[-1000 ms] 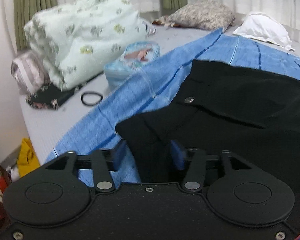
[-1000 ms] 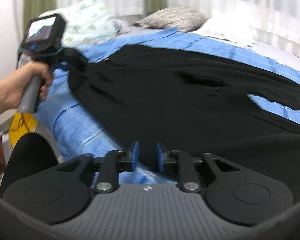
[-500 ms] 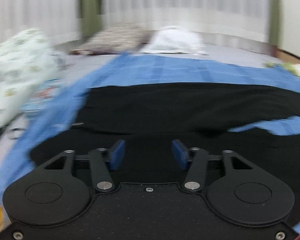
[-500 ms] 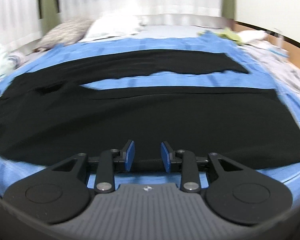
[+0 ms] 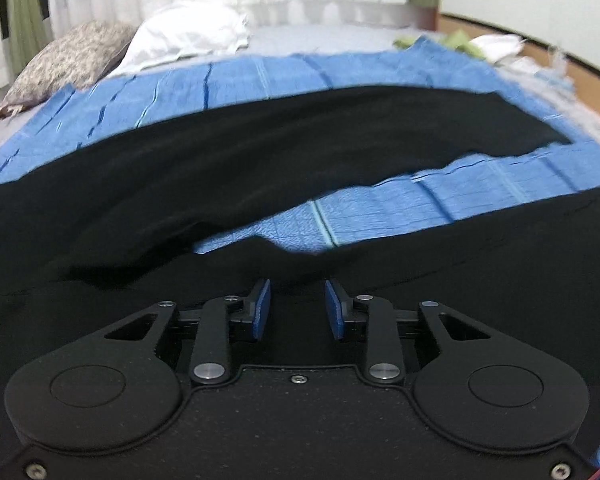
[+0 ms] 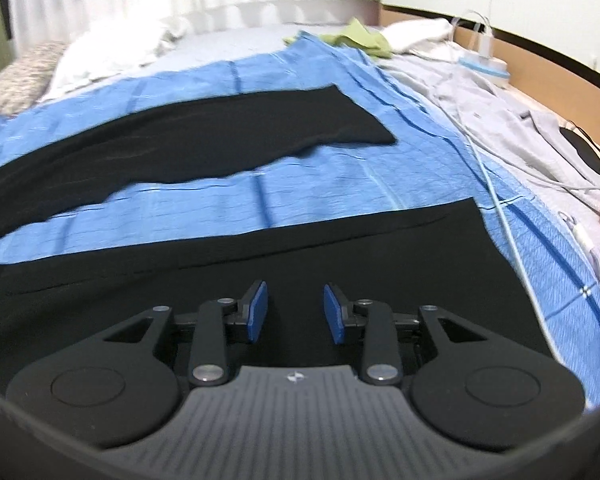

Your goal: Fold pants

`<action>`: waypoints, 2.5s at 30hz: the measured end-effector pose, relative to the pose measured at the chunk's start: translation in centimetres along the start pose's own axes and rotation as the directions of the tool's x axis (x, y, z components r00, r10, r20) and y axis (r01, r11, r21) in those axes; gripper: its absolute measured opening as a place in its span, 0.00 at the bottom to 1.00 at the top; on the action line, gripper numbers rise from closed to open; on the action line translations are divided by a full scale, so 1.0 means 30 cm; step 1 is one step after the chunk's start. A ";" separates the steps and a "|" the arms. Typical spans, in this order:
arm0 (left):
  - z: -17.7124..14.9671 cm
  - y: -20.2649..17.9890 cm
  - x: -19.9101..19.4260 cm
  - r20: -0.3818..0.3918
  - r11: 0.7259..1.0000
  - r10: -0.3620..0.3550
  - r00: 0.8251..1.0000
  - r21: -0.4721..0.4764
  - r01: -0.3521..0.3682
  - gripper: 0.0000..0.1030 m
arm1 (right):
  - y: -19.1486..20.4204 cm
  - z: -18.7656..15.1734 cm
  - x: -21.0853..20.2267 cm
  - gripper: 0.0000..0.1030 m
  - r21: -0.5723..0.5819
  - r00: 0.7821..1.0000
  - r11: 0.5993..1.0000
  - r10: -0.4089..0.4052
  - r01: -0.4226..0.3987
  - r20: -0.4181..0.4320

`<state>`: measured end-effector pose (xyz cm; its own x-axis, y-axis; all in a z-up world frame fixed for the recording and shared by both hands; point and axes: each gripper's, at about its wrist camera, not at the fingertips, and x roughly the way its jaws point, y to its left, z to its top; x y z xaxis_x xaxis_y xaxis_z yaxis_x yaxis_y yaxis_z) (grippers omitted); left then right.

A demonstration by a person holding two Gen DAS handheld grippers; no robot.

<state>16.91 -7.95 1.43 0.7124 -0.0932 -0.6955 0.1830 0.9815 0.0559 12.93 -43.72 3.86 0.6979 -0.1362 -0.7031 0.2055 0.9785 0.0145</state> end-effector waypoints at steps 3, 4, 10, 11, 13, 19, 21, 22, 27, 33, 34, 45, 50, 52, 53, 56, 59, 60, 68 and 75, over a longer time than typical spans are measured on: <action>0.023 0.008 0.079 0.012 0.999 0.032 0.999 -0.023 -0.032 0.28 | -0.052 0.028 0.061 0.36 0.011 0.999 0.999 -0.038 0.038 -0.015; 0.034 0.005 0.095 0.016 0.999 0.041 0.999 -0.027 -0.040 0.28 | -0.066 0.038 0.072 0.33 0.017 0.999 0.999 -0.051 0.051 -0.015; 0.079 -0.030 0.182 0.057 0.994 0.107 0.993 0.019 -0.109 0.29 | -0.137 0.070 0.130 0.20 0.068 0.998 0.996 -0.061 0.062 -0.012; 0.082 -0.035 0.194 0.064 0.993 0.114 0.991 0.022 -0.116 0.29 | -0.142 0.072 0.132 0.19 0.068 0.998 0.996 -0.060 0.061 -0.010; 0.092 -0.036 0.209 0.071 0.992 0.120 0.990 0.021 -0.121 0.29 | -0.148 0.076 0.139 0.18 0.057 0.998 0.996 -0.061 0.062 -0.008; 0.130 0.007 0.220 0.042 0.995 0.090 0.995 -0.041 -0.088 0.29 | -0.159 0.095 0.140 0.18 0.097 0.998 0.993 -0.069 0.070 -0.010; 0.143 0.031 0.203 0.012 0.996 0.060 0.998 -0.063 -0.060 0.29 | -0.143 0.099 0.124 0.26 0.094 0.997 0.993 -0.078 0.078 -0.008; 0.149 0.044 0.195 0.001 0.996 0.048 0.999 -0.070 -0.048 0.31 | -0.132 0.101 0.112 0.29 0.094 0.997 0.992 -0.080 0.080 -0.010; 0.163 0.124 0.121 -0.012 0.996 0.066 0.998 -0.067 -0.067 0.46 | -0.042 0.127 0.040 0.52 0.039 0.997 0.997 -0.071 0.071 -0.001; 0.219 0.301 0.024 -0.036 0.988 0.091 0.995 -0.123 -0.095 0.76 | 0.080 0.232 -0.032 0.73 0.070 1.000 0.998 -0.001 0.000 0.006; 0.231 0.341 0.008 -0.032 0.984 0.108 0.994 -0.137 -0.112 0.82 | 0.102 0.253 -0.041 0.75 0.079 1.000 0.997 0.011 -0.012 0.012; 0.336 0.868 -0.011 -0.107 0.858 0.259 0.960 -0.431 -0.279 0.88 | 0.307 0.503 0.009 0.91 0.241 0.999 0.970 0.030 -0.037 0.035; 0.357 1.075 0.074 -0.158 0.750 0.279 0.947 -0.580 -0.318 0.92 | 0.354 0.590 0.101 0.99 0.279 0.998 0.960 -0.018 0.001 0.058; 0.363 1.140 0.129 -0.183 0.703 0.290 0.939 -0.625 -0.339 0.94 | 0.365 0.622 0.156 1.00 0.304 0.998 0.953 -0.036 0.017 0.058; 0.364 1.165 0.159 -0.195 0.681 0.298 0.935 -0.643 -0.351 0.94 | 0.370 0.635 0.183 1.00 0.317 0.997 0.948 -0.046 0.026 0.056; 0.369 1.224 0.243 -0.229 0.634 0.319 0.920 -0.670 -0.387 0.94 | 0.372 0.666 0.280 1.00 0.358 0.997 0.933 -0.060 0.041 0.043; 0.375 1.253 0.332 -0.259 0.583 0.342 0.903 -0.696 -0.420 0.94 | 0.375 0.690 0.385 1.00 0.377 0.997 0.924 -0.075 0.063 0.016; 0.376 1.263 0.365 -0.265 0.562 0.346 0.900 -0.710 -0.425 0.94 | 0.374 0.698 0.418 1.00 0.380 0.996 0.922 -0.089 0.079 0.008; 0.401 1.283 0.517 -0.319 0.493 0.412 0.853 -0.709 -0.503 1.00 | 0.339 0.733 0.648 1.00 0.403 0.986 0.900 -0.160 0.168 -0.054; 0.424 1.242 0.589 -0.381 0.473 0.499 0.778 -0.633 -0.613 1.00 | 0.313 0.757 0.775 1.00 0.401 0.977 0.891 -0.201 0.212 -0.072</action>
<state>44.93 24.85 0.33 0.3877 0.4810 -0.7863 -0.7790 0.6271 -0.0004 46.66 -41.21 3.79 0.5915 -0.3183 -0.7408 0.6065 0.7811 0.1486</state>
